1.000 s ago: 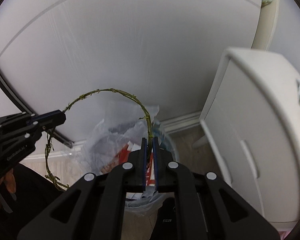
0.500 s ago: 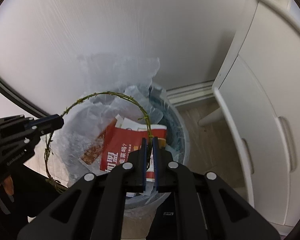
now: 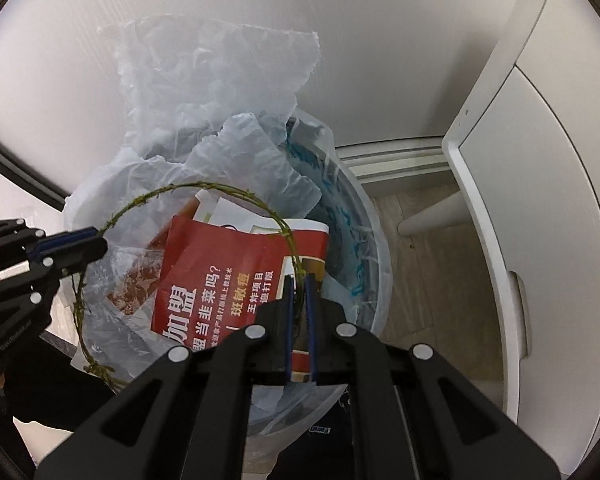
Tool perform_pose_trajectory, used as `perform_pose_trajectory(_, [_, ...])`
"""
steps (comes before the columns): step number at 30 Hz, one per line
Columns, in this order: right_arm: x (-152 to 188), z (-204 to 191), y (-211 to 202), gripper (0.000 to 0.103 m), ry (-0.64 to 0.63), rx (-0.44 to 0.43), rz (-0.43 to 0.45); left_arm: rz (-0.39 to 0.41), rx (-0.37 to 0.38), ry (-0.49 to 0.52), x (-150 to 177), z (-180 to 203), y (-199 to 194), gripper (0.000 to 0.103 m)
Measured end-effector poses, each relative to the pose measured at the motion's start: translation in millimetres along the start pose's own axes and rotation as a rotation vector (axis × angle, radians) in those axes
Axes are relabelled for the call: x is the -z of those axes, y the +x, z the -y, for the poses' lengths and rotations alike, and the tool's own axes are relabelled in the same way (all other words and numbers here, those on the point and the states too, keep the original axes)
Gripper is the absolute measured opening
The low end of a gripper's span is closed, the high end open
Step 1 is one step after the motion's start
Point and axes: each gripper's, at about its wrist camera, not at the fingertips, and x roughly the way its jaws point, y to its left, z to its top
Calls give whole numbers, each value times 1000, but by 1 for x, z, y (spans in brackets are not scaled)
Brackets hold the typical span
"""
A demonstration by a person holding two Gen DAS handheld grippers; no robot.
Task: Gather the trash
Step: 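Lower the wreath into the wastebasket and open both grippers to release it, then withdraw both open grippers from the wastebasket back toward the bedside table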
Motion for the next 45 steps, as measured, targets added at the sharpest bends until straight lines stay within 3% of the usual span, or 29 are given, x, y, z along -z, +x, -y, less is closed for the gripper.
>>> perform_pose_trajectory(3, [1,1,1,8,-5,20,1,-5,-2,-5,0,0,1,7])
perform_pose_trajectory(6, [2,-5,-1,8,-33,50,20,-11,-23,-3,1,1,4,21])
perform_pose_trajectory(8, [3,-6,-4,9,-51,77,36,-9,-38,-6,2,0,5,36])
perform_pose_trajectory(10, [4,-5,-7,33,-45,89,46,3,-47,-11,2,-2,2,44])
perform_pose_trajectory(11, [4,-4,-10,61,-38,88,55,12,-49,-13,1,-2,0,48])
perform_pose_trajectory(12, [4,-1,-12,78,-27,88,71,17,-51,-16,1,-2,0,51])
perform_pose_trajectory(14, [3,1,-16,88,-22,104,82,25,-60,-18,0,-2,-2,61])
perform_pose_trajectory(15, [3,3,-17,89,-19,113,88,28,-62,-19,0,-2,-3,65])
perform_pose_trajectory(17, [3,5,-20,91,-13,121,92,37,-73,-17,-1,0,-6,83])
perform_pose_trajectory(20, [5,7,-28,96,-12,144,112,53,-86,-13,-1,1,-10,97])
perform_pose_trajectory(31, [7,4,-65,96,-13,130,195,107,-120,37,-3,11,-34,97])
perform_pose_trajectory(45, [18,-1,-127,96,74,94,308,246,-79,-70,-2,3,-105,97])
